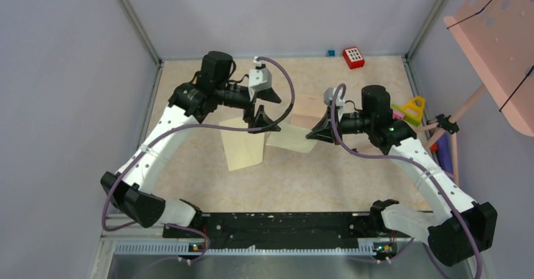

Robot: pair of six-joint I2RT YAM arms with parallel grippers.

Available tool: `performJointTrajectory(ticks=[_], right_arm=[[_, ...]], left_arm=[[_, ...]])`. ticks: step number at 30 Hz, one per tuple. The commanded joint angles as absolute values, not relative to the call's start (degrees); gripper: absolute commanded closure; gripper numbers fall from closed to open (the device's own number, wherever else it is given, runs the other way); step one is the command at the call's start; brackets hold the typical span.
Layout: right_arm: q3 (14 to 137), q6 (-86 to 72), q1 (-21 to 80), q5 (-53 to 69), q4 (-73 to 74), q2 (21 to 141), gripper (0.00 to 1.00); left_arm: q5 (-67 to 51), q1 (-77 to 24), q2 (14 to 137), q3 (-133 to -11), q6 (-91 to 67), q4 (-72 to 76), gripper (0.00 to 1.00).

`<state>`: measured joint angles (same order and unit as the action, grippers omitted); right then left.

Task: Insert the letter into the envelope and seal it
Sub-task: Fold the letter.

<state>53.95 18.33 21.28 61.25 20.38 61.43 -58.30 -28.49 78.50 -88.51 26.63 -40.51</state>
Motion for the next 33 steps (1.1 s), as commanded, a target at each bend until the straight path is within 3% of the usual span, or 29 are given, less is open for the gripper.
performJointTrajectory(ticks=[1,8,20,24,28,33], right_arm=[[53.7,18.1,21.8,61.9,18.1,61.5,1.00],[53.3,18.0,21.8,60.8,17.4,61.6,1.00],[52.4,17.3,21.9,57.7,15.4,61.1,1.00],[52.4,17.5,21.8,57.5,15.5,60.9,1.00],[52.3,17.8,21.8,57.3,15.6,60.4,1.00],[52.3,18.0,21.8,57.1,15.6,60.3,1.00]], left_arm=[[-54.0,-31.7,82.5,-92.8,25.9,-41.3,0.03],[-48.7,-37.2,86.8,-95.1,26.3,-43.0,0.23],[-45.3,-39.8,88.7,-96.0,29.0,-47.3,0.99],[-43.0,-39.8,88.8,-97.0,29.7,-48.8,1.00],[-39.8,-39.6,88.0,-97.2,30.3,-49.6,0.92],[-36.2,-39.3,86.7,-96.6,30.1,-49.8,0.91]])
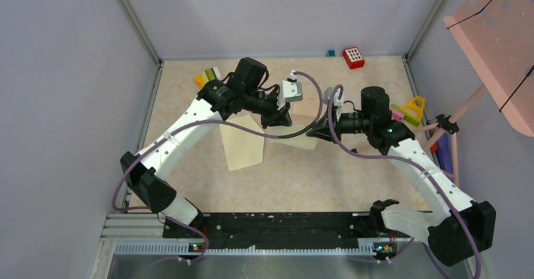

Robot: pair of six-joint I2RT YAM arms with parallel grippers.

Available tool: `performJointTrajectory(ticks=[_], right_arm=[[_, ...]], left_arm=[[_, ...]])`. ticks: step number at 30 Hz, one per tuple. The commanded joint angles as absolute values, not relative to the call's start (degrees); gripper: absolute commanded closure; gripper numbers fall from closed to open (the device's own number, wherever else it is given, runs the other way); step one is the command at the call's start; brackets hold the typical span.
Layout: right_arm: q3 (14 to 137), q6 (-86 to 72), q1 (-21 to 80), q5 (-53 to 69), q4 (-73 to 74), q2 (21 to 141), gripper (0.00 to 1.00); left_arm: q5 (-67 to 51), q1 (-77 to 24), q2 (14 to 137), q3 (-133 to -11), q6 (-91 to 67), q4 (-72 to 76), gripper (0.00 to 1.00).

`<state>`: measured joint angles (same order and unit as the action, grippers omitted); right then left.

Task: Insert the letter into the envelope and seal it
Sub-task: Fold the letter.

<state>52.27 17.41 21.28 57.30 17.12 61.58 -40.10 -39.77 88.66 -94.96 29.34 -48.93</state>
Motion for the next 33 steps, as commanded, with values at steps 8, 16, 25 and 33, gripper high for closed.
performJointTrajectory(ticks=[8,16,25,33], right_arm=[[52.3,18.2,21.8,56.7,15.7,59.9,1.00],[52.1,18.3,21.8,56.1,15.4,59.7,1.00],[52.1,18.4,21.8,55.5,15.2,59.7,1.00],[52.3,18.1,21.8,55.7,15.2,59.9,1.00]], left_arm=[[-33.3,-38.5,85.7,-96.2,30.7,-50.9,0.89],[-33.2,-36.2,84.3,-95.6,32.0,-53.3,0.91],[-34.7,-33.7,82.8,-95.1,34.5,-56.3,0.97],[-40.5,-32.7,79.4,-91.5,31.6,-50.9,0.19]])
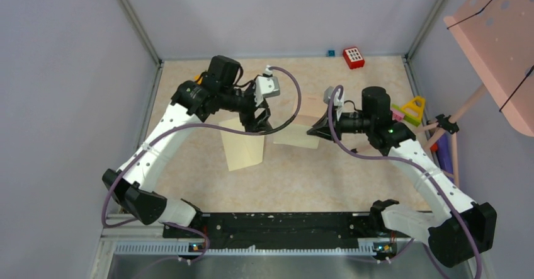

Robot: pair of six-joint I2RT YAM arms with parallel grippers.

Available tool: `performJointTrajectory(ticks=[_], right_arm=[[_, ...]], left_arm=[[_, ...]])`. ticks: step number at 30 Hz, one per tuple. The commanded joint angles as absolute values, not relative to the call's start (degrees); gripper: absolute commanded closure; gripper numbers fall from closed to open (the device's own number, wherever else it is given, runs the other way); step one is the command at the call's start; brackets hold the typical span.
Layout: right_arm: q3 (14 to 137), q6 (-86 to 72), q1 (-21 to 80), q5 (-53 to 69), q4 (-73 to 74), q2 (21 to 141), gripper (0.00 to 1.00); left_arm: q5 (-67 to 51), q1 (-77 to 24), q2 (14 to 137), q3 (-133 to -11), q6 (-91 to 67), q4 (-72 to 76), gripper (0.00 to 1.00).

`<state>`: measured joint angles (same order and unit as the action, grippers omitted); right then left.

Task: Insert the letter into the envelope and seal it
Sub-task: Fold the letter.

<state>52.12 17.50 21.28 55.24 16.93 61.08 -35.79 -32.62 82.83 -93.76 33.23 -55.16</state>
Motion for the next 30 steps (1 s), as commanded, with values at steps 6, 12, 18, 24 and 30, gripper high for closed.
performJointTrajectory(ticks=[6,12,18,24,30], right_arm=[[52.5,16.2,21.6,57.2,14.5,58.7,1.00],[52.7,12.4,19.7,61.4,12.4,58.4,1.00],[52.3,9.6,18.9,62.2,10.1,58.5,1.00],[51.6,4.5,16.7,64.5,5.8,58.9,1.00],[50.7,2.2,15.8,64.7,3.1,59.0,1.00]], left_arm=[[-44.0,-32.4,79.2,-85.8,28.8,-44.7,0.02],[-47.1,-31.7,77.5,-79.7,25.8,-37.2,0.02],[-52.3,-31.3,78.4,-79.2,24.1,-35.8,0.09],[-57.5,-31.3,79.2,-78.9,23.2,-35.9,0.44],[-58.4,-31.2,79.2,-78.4,21.2,-34.5,0.98]])
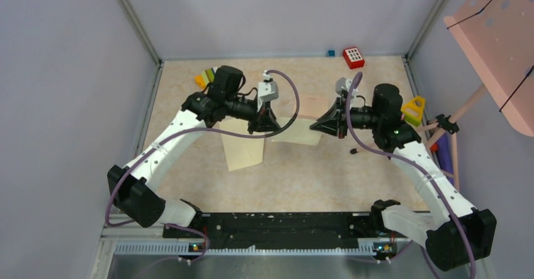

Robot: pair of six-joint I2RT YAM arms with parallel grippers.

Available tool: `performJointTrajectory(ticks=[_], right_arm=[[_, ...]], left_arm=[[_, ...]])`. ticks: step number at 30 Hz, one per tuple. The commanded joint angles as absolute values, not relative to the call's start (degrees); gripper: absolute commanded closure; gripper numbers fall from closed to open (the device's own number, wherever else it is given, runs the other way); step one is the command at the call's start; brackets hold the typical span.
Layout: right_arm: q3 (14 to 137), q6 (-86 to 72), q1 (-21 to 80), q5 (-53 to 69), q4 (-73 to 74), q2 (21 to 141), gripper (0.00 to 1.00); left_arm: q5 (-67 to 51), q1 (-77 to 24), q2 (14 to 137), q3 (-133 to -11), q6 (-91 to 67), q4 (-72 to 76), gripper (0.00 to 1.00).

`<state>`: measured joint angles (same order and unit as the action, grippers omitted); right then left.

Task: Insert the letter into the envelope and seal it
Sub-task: Fold the letter.

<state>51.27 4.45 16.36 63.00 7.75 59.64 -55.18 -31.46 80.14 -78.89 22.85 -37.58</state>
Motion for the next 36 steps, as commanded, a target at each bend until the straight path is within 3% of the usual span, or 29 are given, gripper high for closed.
performJointTrajectory(ticks=[1,5,9,12,22,30,36], right_arm=[[50.6,2.1,15.7,64.7,2.9,59.1,1.00],[50.7,2.4,15.7,64.7,3.1,59.4,0.96],[51.7,2.3,15.8,66.7,2.3,59.4,0.58],[52.8,-0.4,16.0,69.1,-0.3,60.8,0.47],[57.3,-5.2,22.3,68.8,-4.2,70.0,0.45],[58.8,-10.3,22.7,71.3,-9.5,72.9,0.60],[58.9,-4.8,23.7,69.8,-4.8,72.6,0.59]], left_arm=[[-58.5,-31.3,79.1,-78.2,20.7,-34.0,1.00],[-58.8,-31.2,78.9,-77.5,19.0,-32.7,1.00],[-57.9,-31.3,79.0,-76.4,19.1,-32.8,1.00],[-56.9,-31.3,79.4,-75.6,19.3,-32.9,1.00],[-56.3,-32.3,81.1,-75.0,19.7,-33.4,1.00],[-55.2,-32.7,81.4,-74.0,20.5,-33.7,1.00],[-55.3,-32.8,82.2,-74.5,19.9,-33.7,1.00]])
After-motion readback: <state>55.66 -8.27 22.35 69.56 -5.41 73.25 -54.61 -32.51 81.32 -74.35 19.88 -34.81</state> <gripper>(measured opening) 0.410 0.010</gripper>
